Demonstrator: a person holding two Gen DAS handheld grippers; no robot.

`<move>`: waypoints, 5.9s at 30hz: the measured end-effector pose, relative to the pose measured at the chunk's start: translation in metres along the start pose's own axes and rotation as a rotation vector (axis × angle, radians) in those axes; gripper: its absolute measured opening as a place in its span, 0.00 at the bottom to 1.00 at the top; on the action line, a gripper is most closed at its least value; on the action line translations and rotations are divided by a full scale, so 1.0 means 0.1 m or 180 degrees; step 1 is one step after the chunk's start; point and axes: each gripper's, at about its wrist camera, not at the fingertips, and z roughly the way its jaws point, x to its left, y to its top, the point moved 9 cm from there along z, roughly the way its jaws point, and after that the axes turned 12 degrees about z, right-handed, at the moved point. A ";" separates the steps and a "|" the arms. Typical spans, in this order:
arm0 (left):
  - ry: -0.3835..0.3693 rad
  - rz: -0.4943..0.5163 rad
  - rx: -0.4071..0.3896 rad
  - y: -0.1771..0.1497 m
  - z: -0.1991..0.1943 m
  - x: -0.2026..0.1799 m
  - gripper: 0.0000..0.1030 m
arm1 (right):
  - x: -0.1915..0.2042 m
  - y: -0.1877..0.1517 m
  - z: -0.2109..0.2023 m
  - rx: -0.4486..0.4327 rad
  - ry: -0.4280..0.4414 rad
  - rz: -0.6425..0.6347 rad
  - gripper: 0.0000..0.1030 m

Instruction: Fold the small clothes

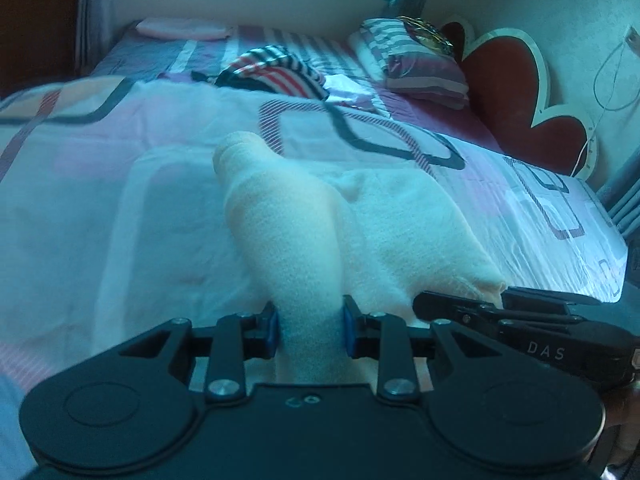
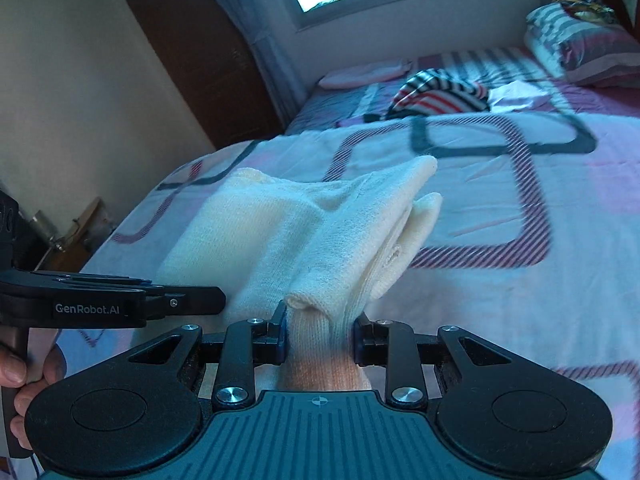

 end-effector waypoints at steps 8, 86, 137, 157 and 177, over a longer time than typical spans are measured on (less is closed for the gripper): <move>-0.0072 -0.0061 0.0157 -0.46 0.12 0.36 0.72 | -0.22 -0.35 0.14 0.0097 -0.0114 0.0454 0.28; 0.1280 -0.0178 -0.0841 -1.78 -2.09 -1.01 0.99 | 0.15 -1.58 -2.17 -0.0635 -0.0436 -0.0235 1.00; 0.1388 0.0108 -0.1042 -2.15 -3.02 -1.92 0.99 | 0.52 -2.21 -3.40 -0.0748 -0.0521 -0.0396 1.00; 0.1346 0.0145 -0.1062 -2.12 -3.01 -1.94 0.99 | 0.53 -2.19 -3.42 -0.0753 -0.0512 -0.0408 1.00; 0.1361 0.0131 -0.1054 -2.12 -3.01 -1.91 0.99 | 0.54 -2.18 -3.42 -0.0740 -0.0497 -0.0455 1.00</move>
